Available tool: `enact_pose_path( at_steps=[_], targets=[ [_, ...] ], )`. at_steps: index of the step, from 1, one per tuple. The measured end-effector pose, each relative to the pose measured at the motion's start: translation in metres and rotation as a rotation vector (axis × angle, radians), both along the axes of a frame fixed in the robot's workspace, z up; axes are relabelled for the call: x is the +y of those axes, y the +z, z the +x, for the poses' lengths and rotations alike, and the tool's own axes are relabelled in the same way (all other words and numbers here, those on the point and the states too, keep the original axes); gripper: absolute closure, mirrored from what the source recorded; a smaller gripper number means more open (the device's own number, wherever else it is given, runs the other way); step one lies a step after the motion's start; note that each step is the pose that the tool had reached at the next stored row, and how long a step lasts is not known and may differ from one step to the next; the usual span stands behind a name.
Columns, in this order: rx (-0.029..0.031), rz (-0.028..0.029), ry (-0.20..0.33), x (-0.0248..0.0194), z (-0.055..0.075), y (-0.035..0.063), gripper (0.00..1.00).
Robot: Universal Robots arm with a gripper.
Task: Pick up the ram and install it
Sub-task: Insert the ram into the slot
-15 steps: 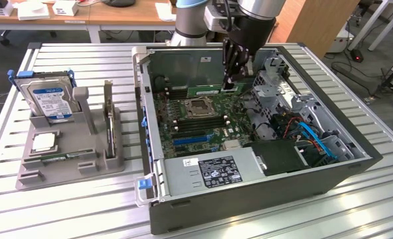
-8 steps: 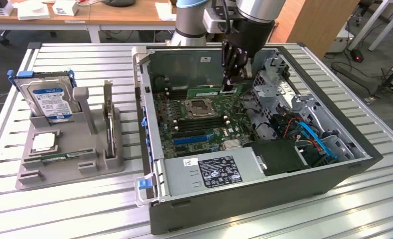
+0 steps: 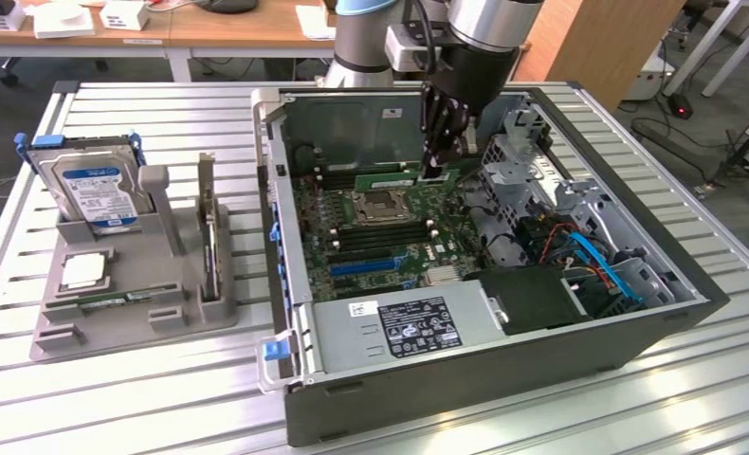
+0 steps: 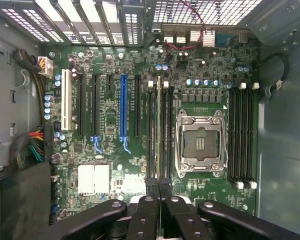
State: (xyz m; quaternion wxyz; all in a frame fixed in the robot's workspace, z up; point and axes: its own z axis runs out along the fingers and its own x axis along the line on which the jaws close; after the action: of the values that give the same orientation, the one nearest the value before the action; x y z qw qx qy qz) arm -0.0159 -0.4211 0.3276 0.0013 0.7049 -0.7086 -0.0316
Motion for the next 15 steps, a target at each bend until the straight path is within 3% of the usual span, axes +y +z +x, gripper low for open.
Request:
enact_pose_path(
  at_steps=[15],
  targets=[
    [-0.0003,0.0003,0.000,0.0001,-0.0048,-0.0024,0.89]
  ],
)
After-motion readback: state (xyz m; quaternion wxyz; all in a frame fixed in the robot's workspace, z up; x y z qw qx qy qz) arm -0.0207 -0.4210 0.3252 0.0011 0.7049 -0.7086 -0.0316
